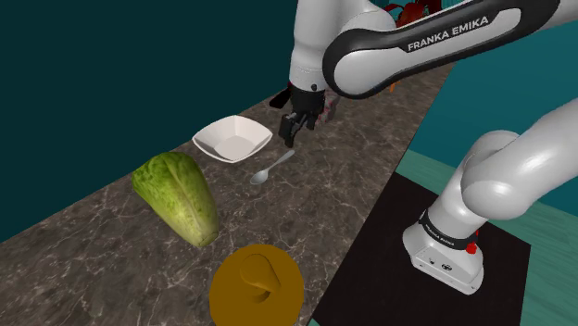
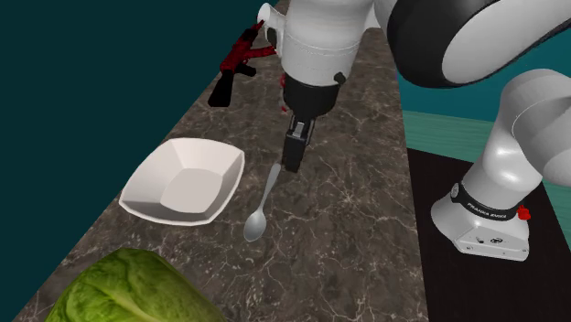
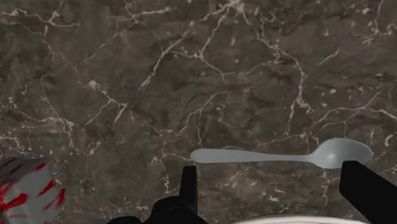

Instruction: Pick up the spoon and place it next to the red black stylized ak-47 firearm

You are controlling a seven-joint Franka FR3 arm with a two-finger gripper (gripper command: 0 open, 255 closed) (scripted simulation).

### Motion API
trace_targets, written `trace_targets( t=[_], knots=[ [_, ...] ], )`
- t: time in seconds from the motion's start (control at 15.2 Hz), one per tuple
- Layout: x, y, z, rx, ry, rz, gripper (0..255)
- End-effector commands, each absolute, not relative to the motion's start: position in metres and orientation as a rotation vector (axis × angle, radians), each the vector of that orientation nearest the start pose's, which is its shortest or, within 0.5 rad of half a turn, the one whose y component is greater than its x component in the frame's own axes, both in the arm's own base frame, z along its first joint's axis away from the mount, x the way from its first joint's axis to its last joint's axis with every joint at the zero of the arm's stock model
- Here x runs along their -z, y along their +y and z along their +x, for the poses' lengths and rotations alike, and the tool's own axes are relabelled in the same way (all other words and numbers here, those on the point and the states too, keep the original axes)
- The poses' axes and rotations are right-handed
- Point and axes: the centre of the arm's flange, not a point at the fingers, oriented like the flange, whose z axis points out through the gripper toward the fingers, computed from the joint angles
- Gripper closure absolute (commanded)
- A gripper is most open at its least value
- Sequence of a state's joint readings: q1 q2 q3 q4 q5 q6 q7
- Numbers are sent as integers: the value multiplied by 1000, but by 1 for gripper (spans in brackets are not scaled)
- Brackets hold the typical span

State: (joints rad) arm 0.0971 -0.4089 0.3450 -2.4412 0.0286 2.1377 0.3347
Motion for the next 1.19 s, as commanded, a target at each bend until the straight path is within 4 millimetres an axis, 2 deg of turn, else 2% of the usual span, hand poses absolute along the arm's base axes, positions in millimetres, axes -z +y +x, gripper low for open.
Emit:
trace_targets(
  t=[0.0,0.59,0.66,1.12],
  knots=[
    [-439,210,399,203,-119,-3195,0],
    [-381,299,439,249,-134,-3159,0],
    [-380,299,439,249,-134,-3158,0],
    [-341,298,446,249,-134,-3158,0]
  ],
)
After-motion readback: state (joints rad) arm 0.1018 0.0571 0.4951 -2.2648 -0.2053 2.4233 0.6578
